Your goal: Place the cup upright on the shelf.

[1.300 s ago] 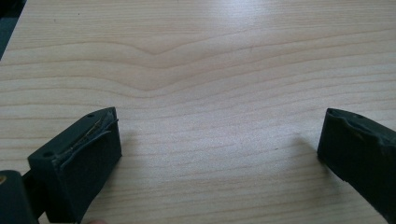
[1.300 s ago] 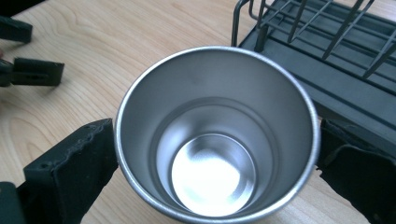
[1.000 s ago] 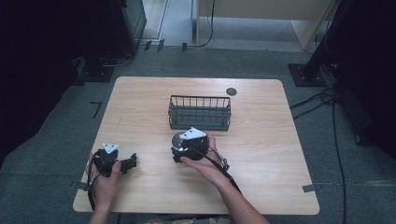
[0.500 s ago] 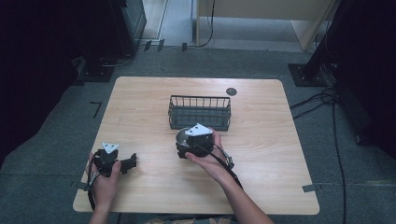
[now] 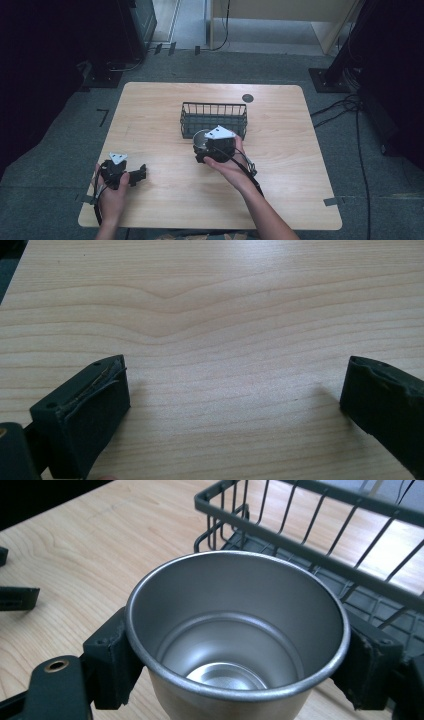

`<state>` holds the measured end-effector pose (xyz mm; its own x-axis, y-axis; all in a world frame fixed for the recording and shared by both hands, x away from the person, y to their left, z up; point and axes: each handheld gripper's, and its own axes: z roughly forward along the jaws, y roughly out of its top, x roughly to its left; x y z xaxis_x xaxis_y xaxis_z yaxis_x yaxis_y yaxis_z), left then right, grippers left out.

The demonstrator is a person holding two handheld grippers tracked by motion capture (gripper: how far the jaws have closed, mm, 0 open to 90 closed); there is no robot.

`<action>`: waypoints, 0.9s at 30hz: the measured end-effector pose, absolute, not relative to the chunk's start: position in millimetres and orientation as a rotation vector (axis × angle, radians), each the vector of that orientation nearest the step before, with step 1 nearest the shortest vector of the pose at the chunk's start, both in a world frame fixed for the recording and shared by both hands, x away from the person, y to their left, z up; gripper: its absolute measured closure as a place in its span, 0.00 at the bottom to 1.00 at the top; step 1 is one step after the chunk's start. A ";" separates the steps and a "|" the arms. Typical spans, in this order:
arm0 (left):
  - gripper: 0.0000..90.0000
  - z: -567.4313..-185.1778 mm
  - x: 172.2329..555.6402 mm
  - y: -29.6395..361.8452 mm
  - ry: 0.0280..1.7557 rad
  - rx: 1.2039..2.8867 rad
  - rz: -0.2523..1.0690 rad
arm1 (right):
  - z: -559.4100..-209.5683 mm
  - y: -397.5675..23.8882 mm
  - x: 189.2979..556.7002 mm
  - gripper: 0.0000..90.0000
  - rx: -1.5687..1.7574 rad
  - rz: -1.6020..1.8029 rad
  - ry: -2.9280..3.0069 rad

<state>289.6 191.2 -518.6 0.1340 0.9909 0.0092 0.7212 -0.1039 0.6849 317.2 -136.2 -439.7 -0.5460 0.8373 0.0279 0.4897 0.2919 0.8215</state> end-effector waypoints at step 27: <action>0.00 -518.7 289.7 191.2 1.641 1.883 0.661 | -391.8 -161.7 335.4 0.21 1.174 1.187 2.059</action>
